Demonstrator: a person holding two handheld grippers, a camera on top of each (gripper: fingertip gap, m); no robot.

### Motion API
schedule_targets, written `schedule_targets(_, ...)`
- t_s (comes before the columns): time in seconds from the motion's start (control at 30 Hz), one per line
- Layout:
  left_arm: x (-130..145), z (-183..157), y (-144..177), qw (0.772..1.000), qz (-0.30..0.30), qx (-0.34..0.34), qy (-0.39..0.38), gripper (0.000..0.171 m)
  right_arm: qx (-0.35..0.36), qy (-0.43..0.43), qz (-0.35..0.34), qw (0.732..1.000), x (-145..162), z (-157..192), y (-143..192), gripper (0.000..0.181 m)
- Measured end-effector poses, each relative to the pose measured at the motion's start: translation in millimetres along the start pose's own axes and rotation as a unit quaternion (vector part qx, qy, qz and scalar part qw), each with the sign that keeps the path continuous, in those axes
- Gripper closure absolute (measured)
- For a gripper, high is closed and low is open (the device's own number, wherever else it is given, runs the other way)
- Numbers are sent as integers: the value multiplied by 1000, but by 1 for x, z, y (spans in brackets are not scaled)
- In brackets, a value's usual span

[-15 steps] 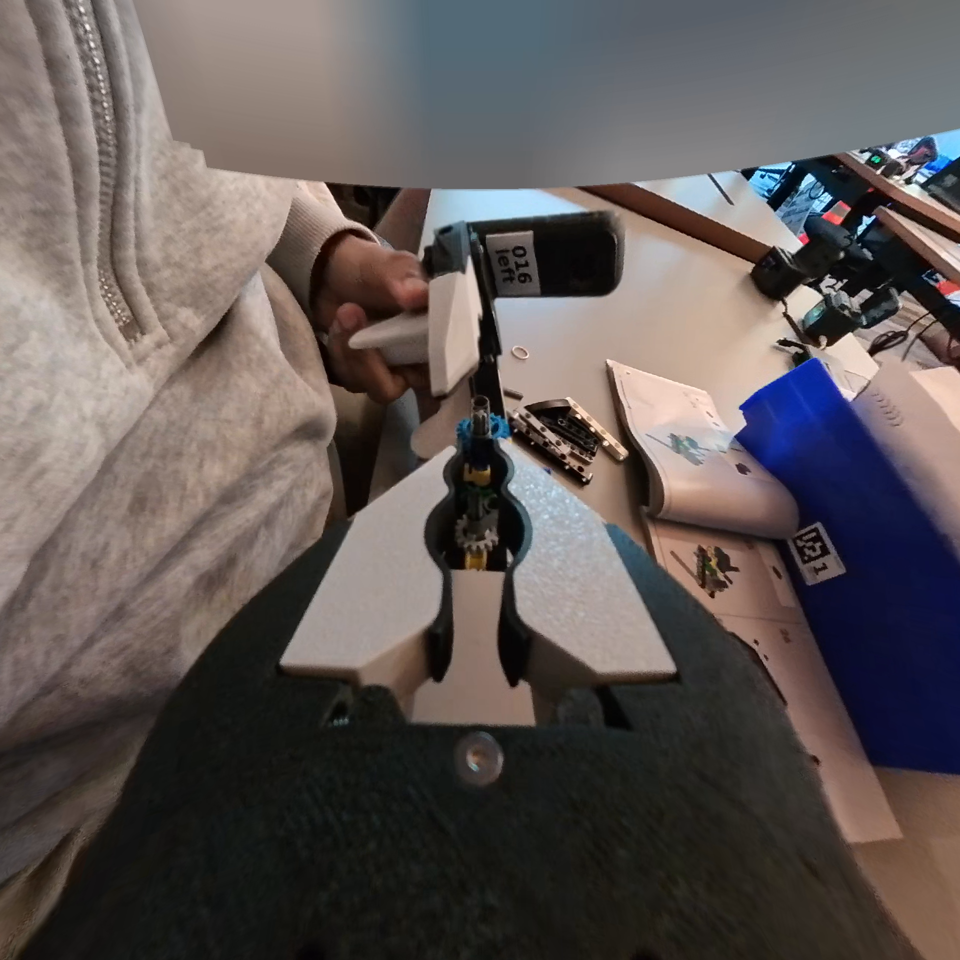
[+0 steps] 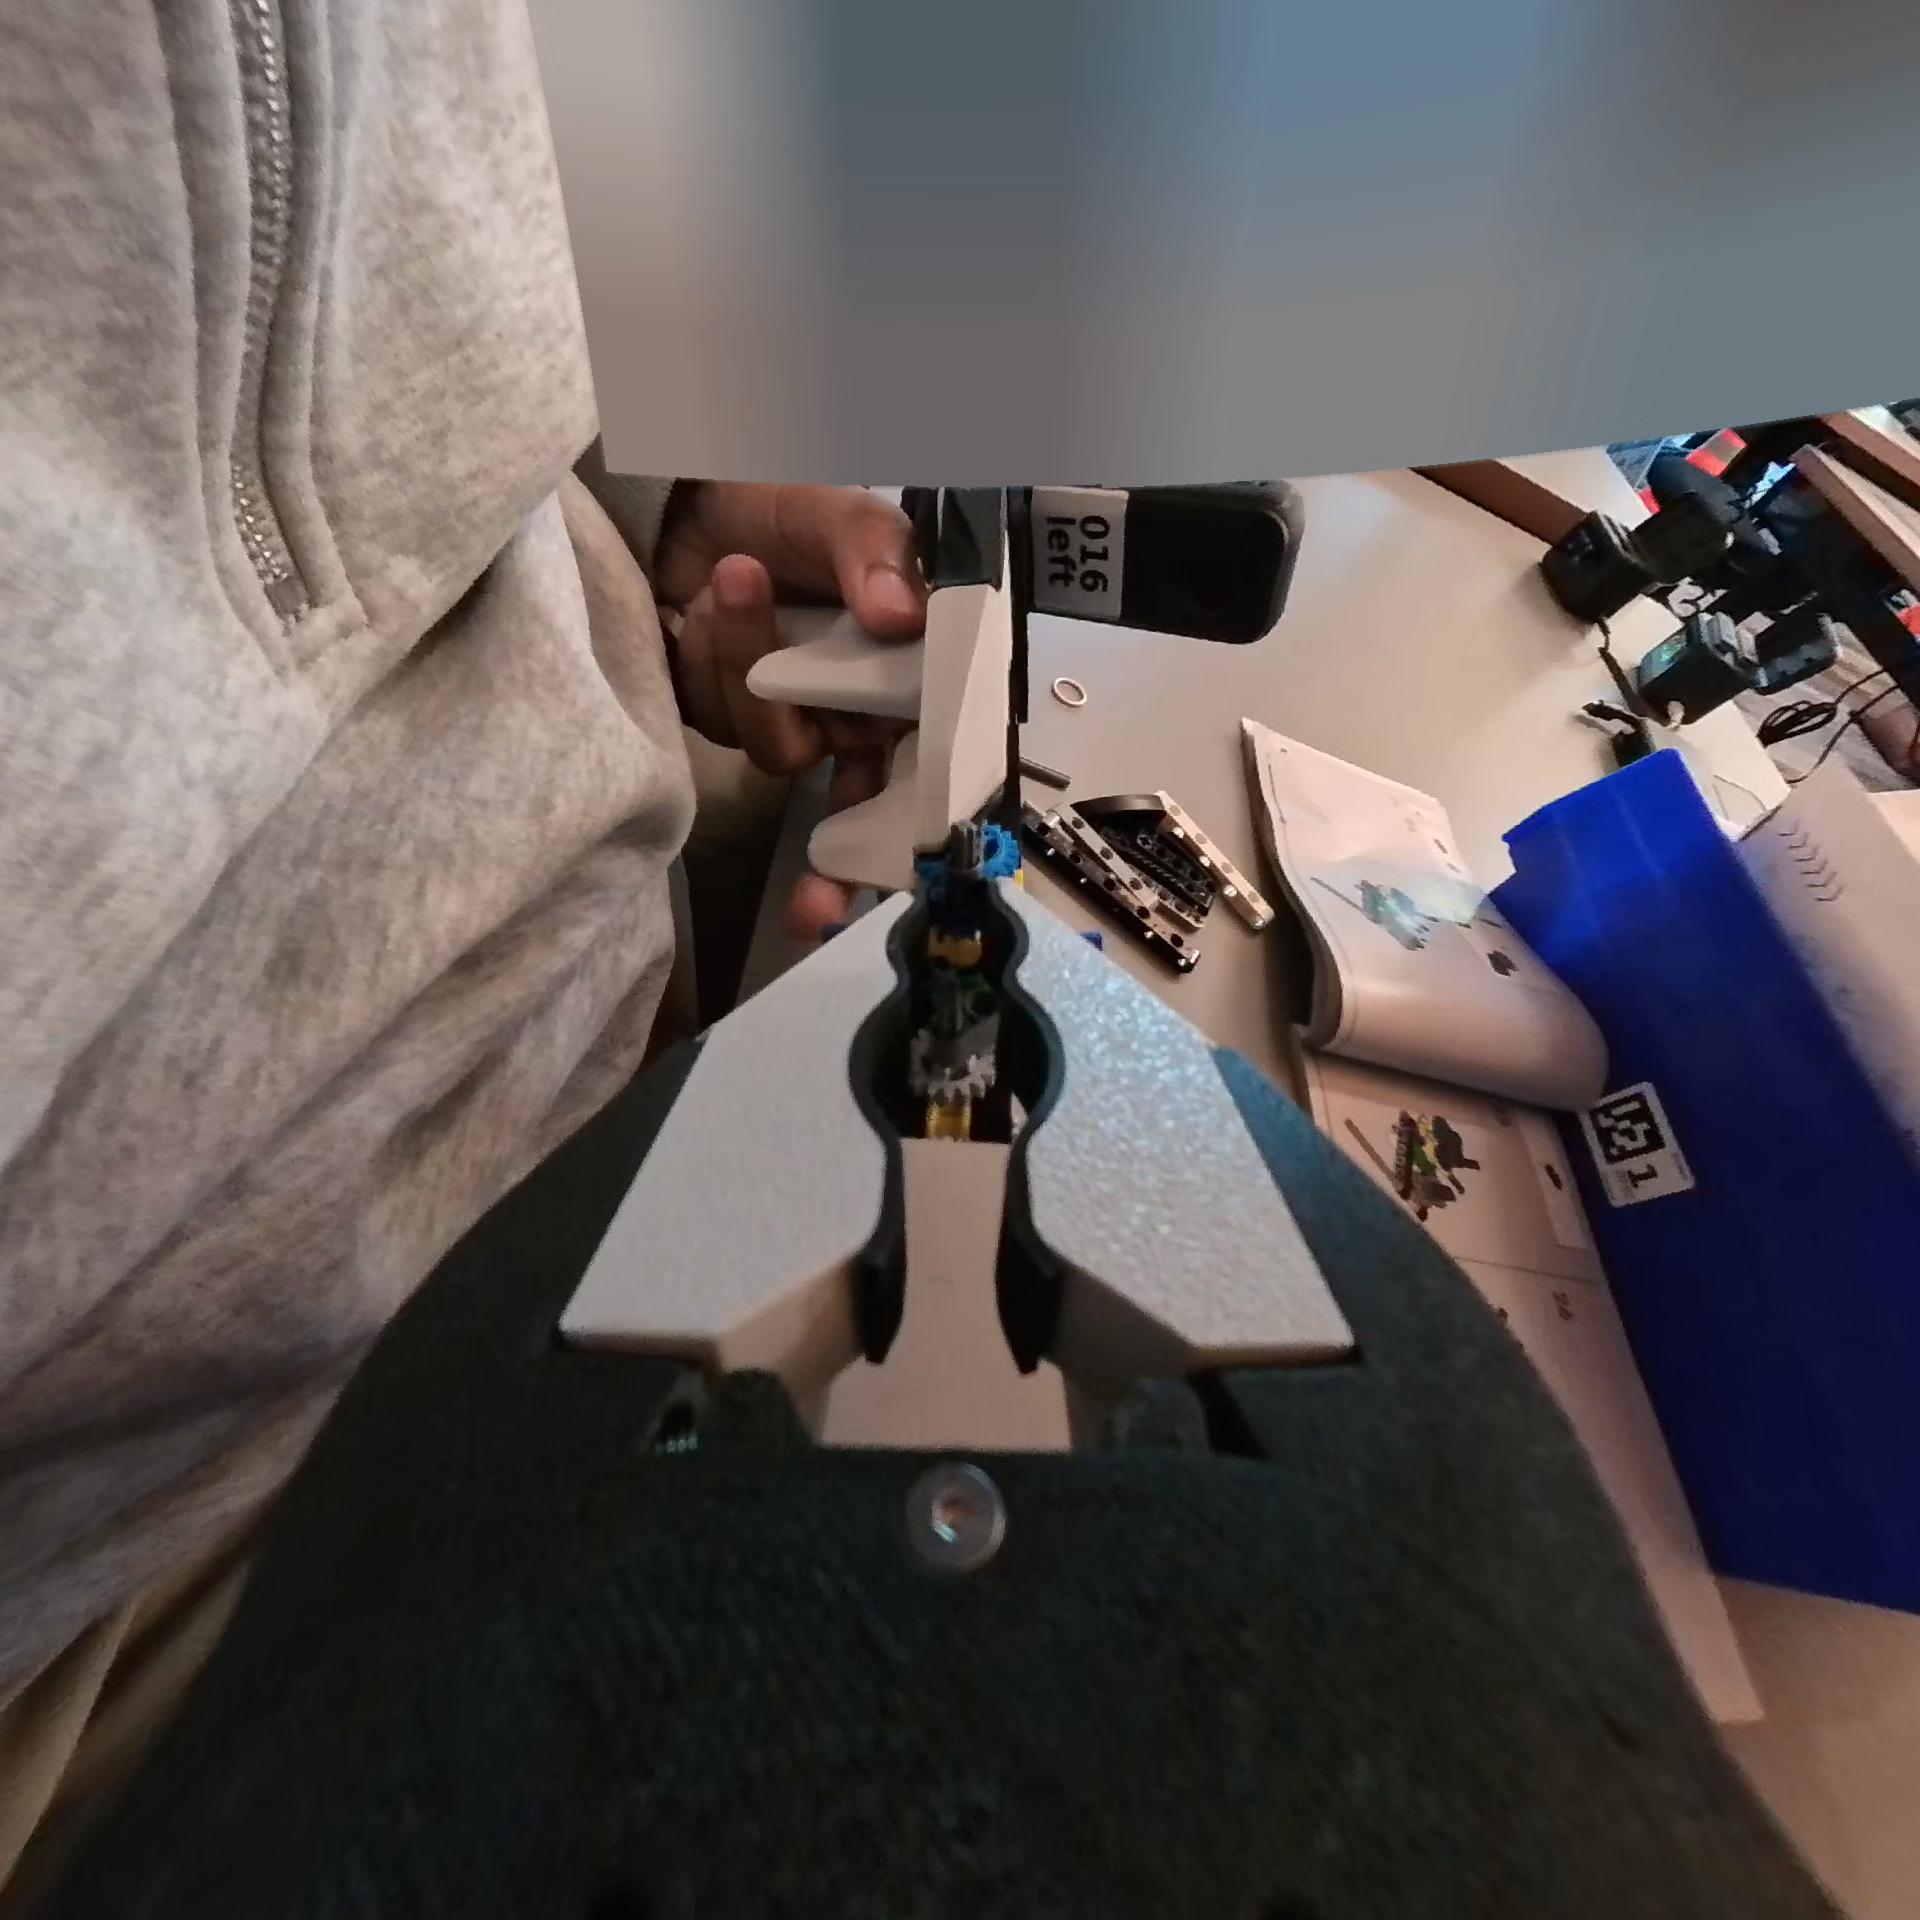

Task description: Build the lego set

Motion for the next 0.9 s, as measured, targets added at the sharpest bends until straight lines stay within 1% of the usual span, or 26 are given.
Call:
schedule_targets(0.5, -1, 1, 0, 1000, -2, -14, -8, 124, 12, 11, 5, 1000, 2, 0, 0, 173)
schedule_targets(0.63, -1, 0, 0, 1000, -4, -7, -10, 123, 18, 8, 2, 1000, 2, -1, 1, 173)
schedule_targets(0.73, -1, -1, 1, 1000, -5, 2, -9, 117, 22, 5, 1, 1000, 3, -1, 3, 173)
schedule_targets(0.9, 0, 0, 0, 1000, 2, -1, -8, 115, 21, -6, 2, 1000, 6, -1, 4, 173)
Point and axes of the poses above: each gripper's, where its closed fingertips meet, y back along the fingers, x out of its underside, z = x × y across the jaws, the point moved 6 cm from there along y, back along the fingers, and after that the axes turned 2 degrees about z, right-handed, at the moved point
